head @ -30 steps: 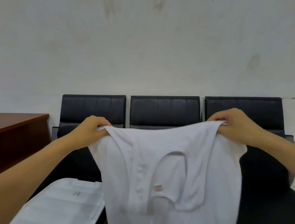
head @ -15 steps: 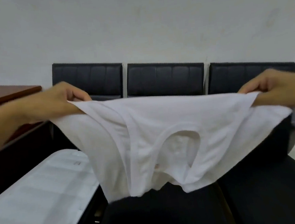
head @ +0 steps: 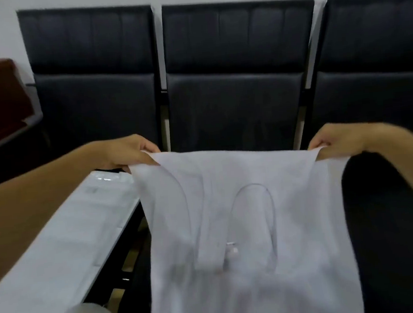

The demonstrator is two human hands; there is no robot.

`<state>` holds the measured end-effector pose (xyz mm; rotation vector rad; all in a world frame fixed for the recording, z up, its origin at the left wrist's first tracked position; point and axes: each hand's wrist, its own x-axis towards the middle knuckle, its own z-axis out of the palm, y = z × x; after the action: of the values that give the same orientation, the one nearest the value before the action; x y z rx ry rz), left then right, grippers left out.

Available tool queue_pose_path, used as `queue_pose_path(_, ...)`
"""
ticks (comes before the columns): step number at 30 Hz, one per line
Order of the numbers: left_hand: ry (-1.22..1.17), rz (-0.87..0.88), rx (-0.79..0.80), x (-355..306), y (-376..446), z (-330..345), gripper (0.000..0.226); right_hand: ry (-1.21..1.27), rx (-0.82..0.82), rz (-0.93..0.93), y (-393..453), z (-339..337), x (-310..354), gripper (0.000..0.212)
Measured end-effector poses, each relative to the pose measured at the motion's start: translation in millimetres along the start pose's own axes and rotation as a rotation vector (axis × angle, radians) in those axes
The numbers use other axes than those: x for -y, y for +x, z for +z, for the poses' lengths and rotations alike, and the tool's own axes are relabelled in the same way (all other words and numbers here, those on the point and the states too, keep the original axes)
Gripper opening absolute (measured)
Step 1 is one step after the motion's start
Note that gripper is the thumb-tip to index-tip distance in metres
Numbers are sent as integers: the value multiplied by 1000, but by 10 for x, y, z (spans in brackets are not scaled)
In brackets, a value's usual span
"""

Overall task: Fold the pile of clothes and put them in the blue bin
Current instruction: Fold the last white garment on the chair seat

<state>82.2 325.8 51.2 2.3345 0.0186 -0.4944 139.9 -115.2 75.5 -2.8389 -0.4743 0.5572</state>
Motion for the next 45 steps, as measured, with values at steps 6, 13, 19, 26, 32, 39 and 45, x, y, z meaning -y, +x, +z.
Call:
queue_pose_path(6, 161, 47, -277, 532, 946, 568, 7, 25, -249, 91, 883, 882, -391, 28)
queue_pose_path(13, 80, 160, -519, 598, 1146, 626, 13, 7, -519, 102, 1124, 902, -407, 20)
queue_pose_path(19, -39, 382, -447, 545, 668, 786, 61, 63, -520, -22, 705, 986, -308, 17)
queue_pose_path(26, 211, 287, 181, 1208, -150, 1816, 37, -334, 103, 19, -324, 2107, -250, 44)
queue_pose_path(32, 463, 298, 319, 1268, -441, 2257, 66, -353, -24, -94, -442, 2625, 471, 67)
queue_pose_path(39, 340, 314, 146, 907, -457, 2295, 19, 201, -45, -309, -274, 3230, 1489, 62)
queue_pose_path(45, 231, 361, -41, 619, -273, 2222, 49, 906, -372, -24, -161, 2891, 1369, 22)
